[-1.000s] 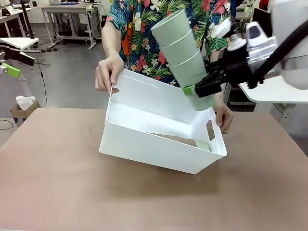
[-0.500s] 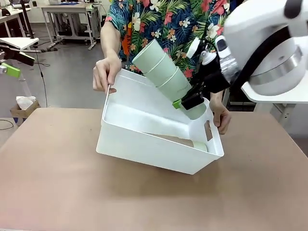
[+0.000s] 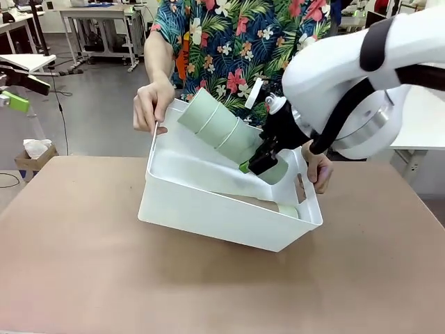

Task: Stack the cups and store them in the basket.
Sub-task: Place the stack of Reusable plastic cups into the Pantry Basket.

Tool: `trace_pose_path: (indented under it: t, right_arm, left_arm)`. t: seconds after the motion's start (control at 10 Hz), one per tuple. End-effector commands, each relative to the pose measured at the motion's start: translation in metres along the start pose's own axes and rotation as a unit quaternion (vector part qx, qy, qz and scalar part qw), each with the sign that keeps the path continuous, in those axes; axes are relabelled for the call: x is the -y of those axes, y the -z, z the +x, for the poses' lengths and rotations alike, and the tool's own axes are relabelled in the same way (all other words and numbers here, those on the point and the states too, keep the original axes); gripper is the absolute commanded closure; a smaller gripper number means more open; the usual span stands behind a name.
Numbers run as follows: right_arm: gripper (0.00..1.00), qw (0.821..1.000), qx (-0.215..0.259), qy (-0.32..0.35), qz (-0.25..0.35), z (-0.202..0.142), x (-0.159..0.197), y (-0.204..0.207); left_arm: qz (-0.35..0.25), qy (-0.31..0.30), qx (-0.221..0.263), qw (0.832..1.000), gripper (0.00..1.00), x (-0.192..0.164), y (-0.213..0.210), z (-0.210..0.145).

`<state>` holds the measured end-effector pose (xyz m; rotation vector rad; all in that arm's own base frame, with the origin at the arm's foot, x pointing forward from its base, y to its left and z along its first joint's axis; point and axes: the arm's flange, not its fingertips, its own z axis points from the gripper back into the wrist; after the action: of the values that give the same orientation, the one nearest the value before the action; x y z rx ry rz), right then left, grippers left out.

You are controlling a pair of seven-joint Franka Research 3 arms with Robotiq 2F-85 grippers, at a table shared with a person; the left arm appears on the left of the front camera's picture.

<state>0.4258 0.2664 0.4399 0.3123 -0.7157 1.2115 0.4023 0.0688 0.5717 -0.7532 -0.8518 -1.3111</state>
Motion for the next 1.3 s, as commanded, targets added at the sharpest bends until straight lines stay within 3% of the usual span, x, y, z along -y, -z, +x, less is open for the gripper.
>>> trace_pose_path:
  t: [0.0, 0.7, 1.2]
  right_arm:
    - [0.15, 1.000, -0.008, 0.009, -0.004, 0.010, 0.001, 0.009]
    - [0.15, 0.999, -0.038, -0.017, -0.001, -0.027, -0.010, 0.014]
    - [0.15, 0.999, -0.015, -0.041, 0.003, -0.035, 0.005, 0.034]
  left_arm:
    - [-0.001, -0.002, 0.003, 1.000, 0.00, 0.003, 0.000, 0.003]
    - [-0.001, -0.002, 0.003, 1.000, 0.00, 0.003, 0.000, 0.003]
    - [-0.001, -0.002, 0.003, 1.000, 0.00, 0.003, 0.000, 0.003]
